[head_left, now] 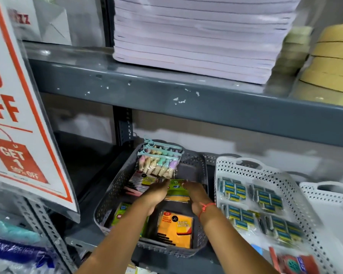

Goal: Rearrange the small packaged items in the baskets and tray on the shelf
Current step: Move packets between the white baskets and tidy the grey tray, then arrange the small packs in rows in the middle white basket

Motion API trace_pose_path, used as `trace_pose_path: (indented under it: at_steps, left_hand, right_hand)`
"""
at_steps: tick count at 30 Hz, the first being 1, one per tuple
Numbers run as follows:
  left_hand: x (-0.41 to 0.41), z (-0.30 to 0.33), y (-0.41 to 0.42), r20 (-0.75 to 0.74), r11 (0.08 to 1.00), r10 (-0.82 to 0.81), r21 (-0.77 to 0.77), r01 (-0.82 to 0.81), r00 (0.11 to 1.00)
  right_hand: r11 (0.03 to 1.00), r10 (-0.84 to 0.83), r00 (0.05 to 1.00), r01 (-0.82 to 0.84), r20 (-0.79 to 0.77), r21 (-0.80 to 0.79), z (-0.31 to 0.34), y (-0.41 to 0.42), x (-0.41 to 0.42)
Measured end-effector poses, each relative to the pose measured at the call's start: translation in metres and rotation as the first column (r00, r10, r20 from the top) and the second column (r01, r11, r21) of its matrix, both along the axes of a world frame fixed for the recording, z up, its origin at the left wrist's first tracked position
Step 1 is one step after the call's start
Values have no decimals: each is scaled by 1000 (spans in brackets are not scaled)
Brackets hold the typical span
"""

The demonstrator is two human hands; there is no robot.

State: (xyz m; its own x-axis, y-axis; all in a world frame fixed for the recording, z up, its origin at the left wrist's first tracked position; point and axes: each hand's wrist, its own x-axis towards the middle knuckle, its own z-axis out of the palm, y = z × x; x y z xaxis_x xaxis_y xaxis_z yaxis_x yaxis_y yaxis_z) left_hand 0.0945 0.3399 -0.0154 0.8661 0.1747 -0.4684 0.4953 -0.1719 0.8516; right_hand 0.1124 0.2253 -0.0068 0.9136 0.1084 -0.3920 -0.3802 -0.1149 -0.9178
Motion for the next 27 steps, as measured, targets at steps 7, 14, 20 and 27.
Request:
trace_pose_path:
  at_steps: [7, 14, 20, 27]
  left_hand:
    - [4, -3, -4, -6, 995, 12, 101, -11, 1000]
    - [-1, 1, -12, 13, 933, -110, 345, 99, 994]
    - [-4, 33, -69, 337, 939, -112, 345, -12, 935]
    - [-4, 35, -163, 97, 981, -157, -104, 166, 983]
  right_hand:
    - [993, -53, 999, 52, 7, 103, -36, 16, 19]
    - [998, 44, 998, -41, -41, 55, -14, 0, 6]
    - [956, -146, 983, 112, 108, 271, 27, -56, 7]
    - [944, -329, 943, 328, -59, -20, 9, -158, -6]
